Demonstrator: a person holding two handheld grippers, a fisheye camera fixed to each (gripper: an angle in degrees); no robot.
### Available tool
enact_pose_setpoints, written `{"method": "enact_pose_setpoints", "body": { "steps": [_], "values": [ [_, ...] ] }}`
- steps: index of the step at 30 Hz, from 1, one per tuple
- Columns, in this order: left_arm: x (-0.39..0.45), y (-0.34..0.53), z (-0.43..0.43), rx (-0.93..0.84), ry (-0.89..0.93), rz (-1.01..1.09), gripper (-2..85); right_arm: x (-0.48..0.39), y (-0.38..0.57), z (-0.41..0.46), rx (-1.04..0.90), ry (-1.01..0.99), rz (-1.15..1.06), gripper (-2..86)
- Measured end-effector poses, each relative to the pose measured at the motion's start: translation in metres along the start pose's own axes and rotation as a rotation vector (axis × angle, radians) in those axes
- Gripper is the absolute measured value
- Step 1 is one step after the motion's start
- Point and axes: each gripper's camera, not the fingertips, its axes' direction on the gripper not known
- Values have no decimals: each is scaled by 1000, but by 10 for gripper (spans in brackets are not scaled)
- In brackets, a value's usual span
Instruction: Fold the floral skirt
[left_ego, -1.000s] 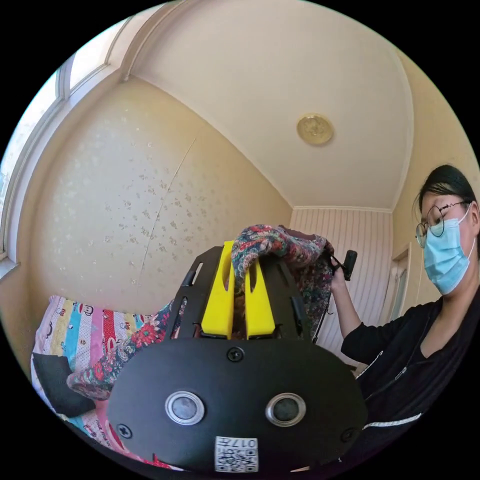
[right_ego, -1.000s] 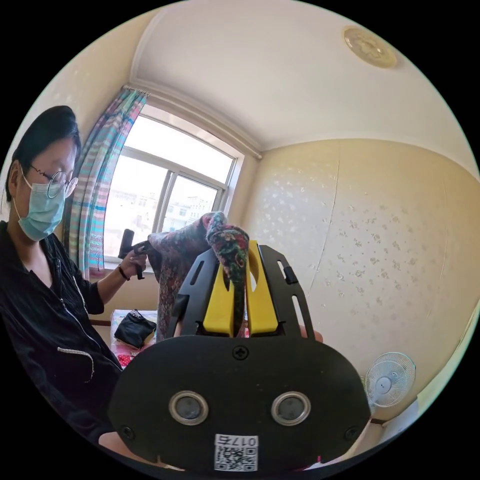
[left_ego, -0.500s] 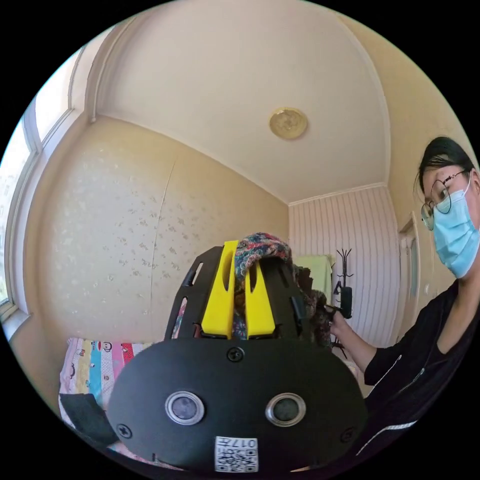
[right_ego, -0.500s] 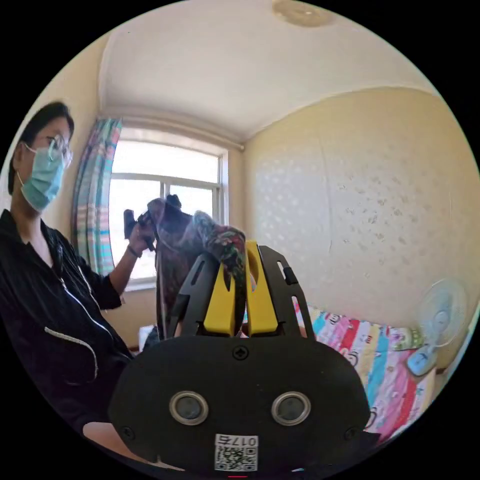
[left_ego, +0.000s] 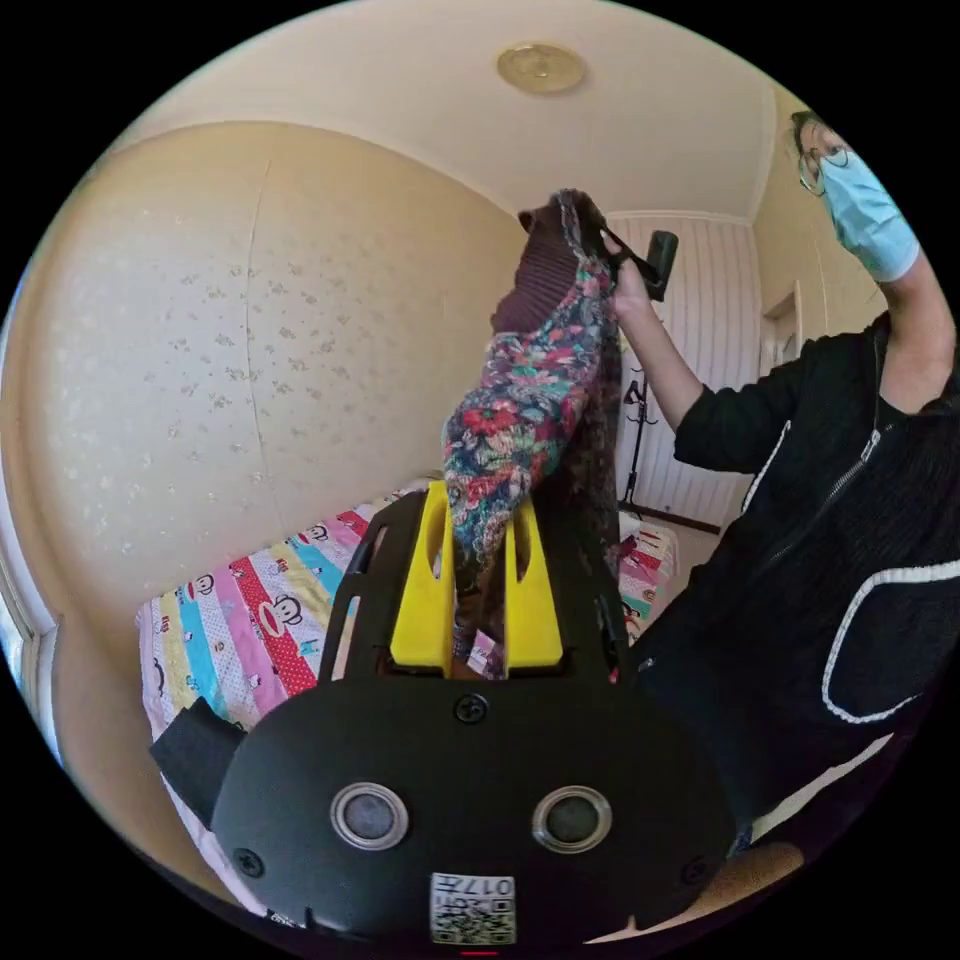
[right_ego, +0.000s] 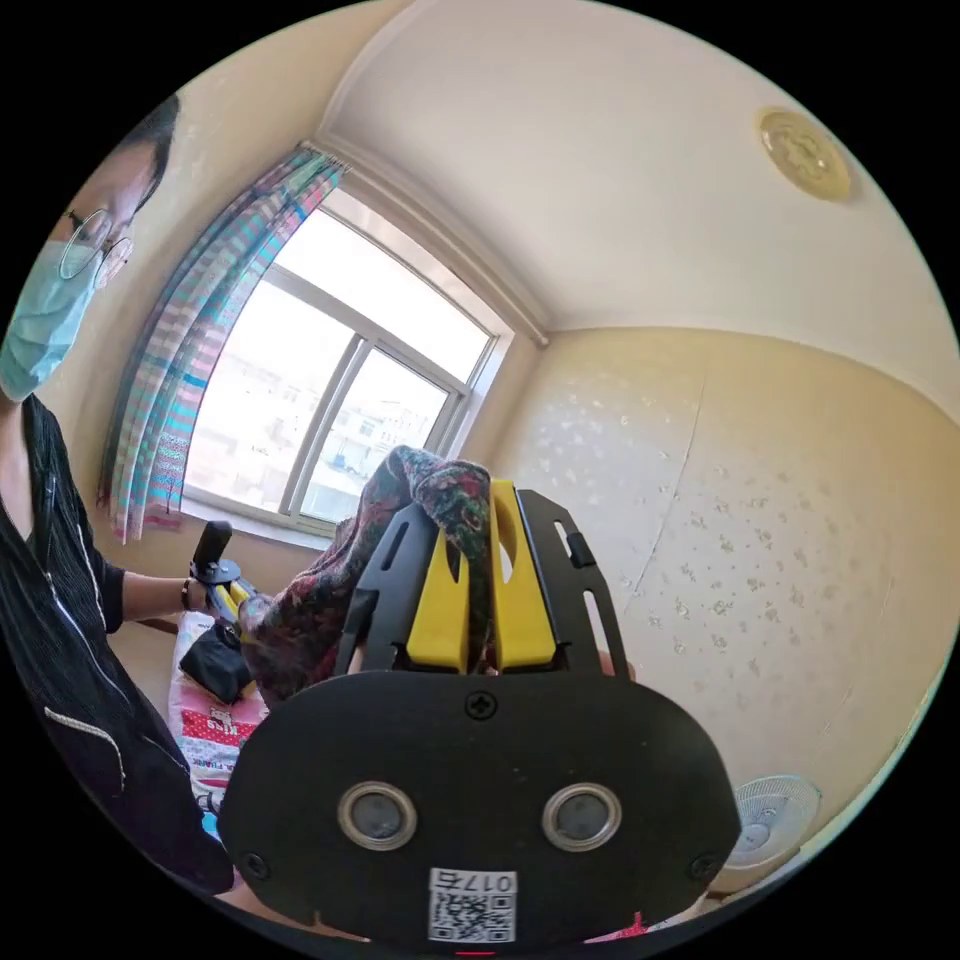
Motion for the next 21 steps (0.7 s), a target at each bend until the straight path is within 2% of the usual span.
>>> {"method": "enact_pose_setpoints", "body": {
  "steps": [3, 4, 6, 9, 14, 18, 21],
  "values": [
    [-10, 29, 25, 133, 286, -92, 155, -10, -17, 19, -23, -40, -43, 39],
    [-17, 38, 33, 202, 316, -152, 157, -12, -19, 20, -20, -45, -47, 38],
    [-26, 45, 46, 267, 318, -217, 155, -17, -25, 20, -2, -65, -63, 38],
    [-36, 35, 77, 253, 297, -300, 151, -21, -29, 17, -16, -48, -40, 38],
    [-3, 5, 117, 236, 292, -205, 190, -22, -31, 13, -103, 62, -23, 40],
    [14, 12, 98, 398, 305, -241, 207, -16, -22, 8, -155, 140, -14, 41],
    [17, 23, 102, 304, 157, -306, 206, -12, -16, 2, -141, 127, 34, 41]
  ]
}}
